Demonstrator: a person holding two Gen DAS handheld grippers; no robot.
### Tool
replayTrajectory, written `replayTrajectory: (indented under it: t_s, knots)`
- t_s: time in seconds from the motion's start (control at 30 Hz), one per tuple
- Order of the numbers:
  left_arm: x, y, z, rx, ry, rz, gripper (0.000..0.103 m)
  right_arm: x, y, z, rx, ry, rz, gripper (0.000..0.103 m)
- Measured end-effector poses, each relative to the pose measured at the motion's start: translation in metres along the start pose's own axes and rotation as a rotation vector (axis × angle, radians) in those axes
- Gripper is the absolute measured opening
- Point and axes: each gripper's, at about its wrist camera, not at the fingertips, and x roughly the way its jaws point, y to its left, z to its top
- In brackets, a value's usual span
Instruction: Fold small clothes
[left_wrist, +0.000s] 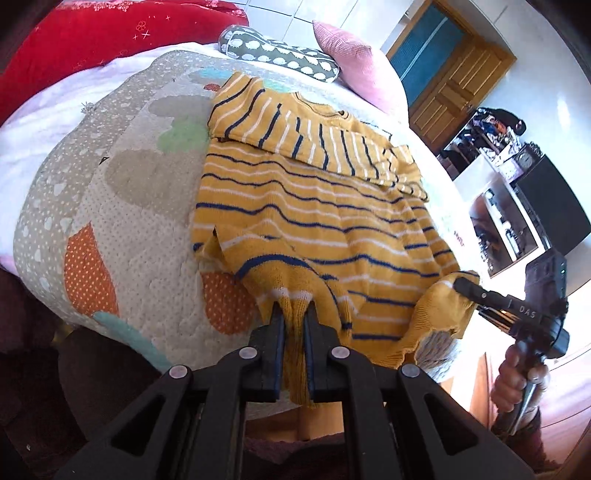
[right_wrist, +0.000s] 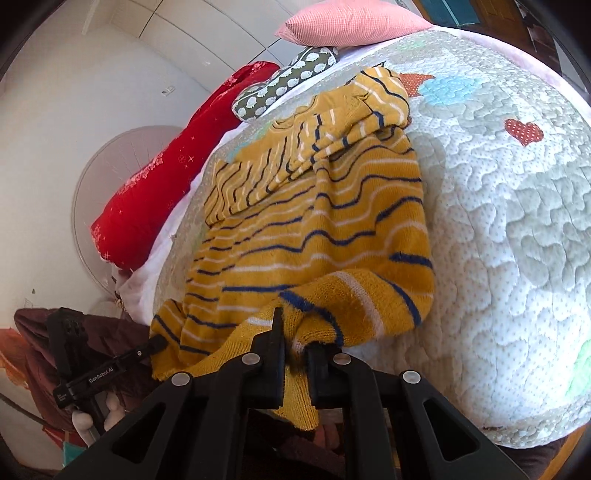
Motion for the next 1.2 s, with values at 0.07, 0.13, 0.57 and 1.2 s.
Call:
replayTrajectory:
  t_s: [0.07,0.13,0.57,1.2]
  knots:
    - [0.003,0.003,0.014,-0.025,-0.003,-0.025,0.009,0.004,0.002,0.012,0.005,-0.011,-0.007,0.009]
    - [0.006,0.003,0.029,-0.037,-0.015,-0.033,0.009,0.009,0.005,0.024,0.006,-0.019,-0.014,0.009]
    - [0.035,0.003,0.149,-0.107,-0.088,-0.039,0.009,0.032,0.027,0.131,0.002,-0.099,-0.014,0.009]
    - [0.077,0.052,0.27,-0.258,-0.124,-0.031,0.061,0.103,-0.032,0.24,0.17,-0.105,-0.089,0.038]
